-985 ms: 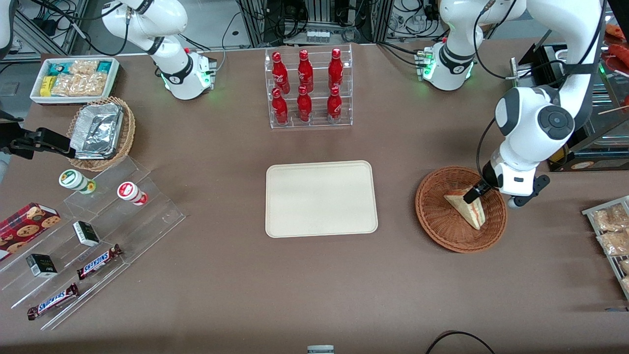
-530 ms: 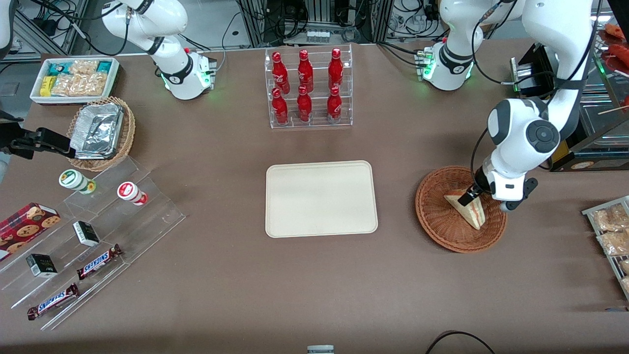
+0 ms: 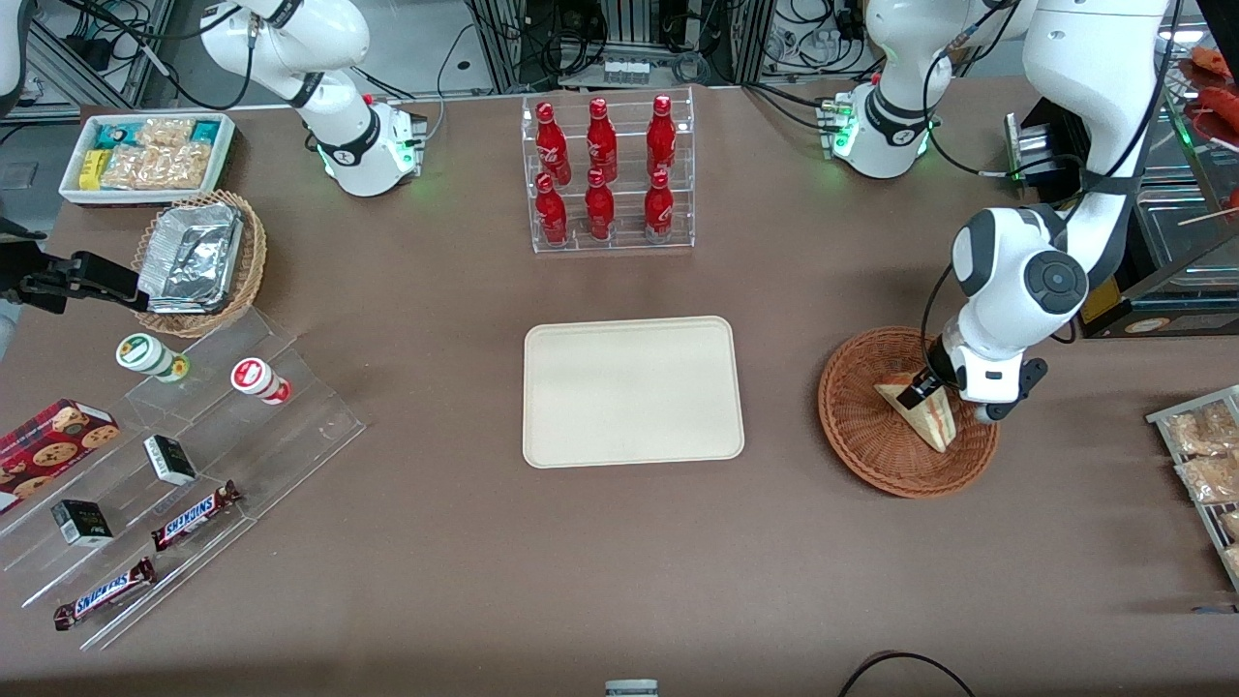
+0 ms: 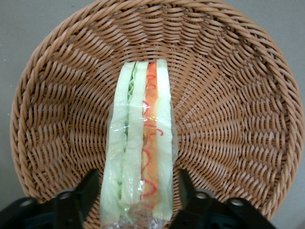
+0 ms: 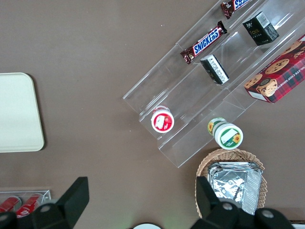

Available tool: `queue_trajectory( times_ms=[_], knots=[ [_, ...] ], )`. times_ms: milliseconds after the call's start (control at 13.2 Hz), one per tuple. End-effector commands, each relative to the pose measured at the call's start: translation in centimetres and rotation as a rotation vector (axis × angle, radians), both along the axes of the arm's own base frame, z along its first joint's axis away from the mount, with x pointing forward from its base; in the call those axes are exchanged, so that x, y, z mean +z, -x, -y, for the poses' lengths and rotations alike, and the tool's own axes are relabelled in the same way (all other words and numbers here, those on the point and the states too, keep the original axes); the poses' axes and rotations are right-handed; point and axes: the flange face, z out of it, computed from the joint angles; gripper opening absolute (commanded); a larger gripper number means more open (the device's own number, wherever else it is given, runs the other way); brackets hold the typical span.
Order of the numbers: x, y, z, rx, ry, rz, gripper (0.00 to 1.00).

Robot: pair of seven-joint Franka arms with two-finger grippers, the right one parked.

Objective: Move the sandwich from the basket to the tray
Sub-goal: 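Close the left gripper on the sandwich wrapper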

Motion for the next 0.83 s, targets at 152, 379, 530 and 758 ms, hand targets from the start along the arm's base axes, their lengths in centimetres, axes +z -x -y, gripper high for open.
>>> queue_trajectory(
  times_ms=[152,379,530,758],
  knots=[
    [0.3,-0.2,-0.3,0.003,-0.005,0.015,0.00],
    [2.2,-0.3,-0.1,-0.008,-0.010,0.012,0.00],
    [4.7,-0.6,0.6,-0.085,-0.016,0.010,0.00],
    [10.0,-2.4,5.7,-0.193,-0.037,-0.091,0.00]
  ],
)
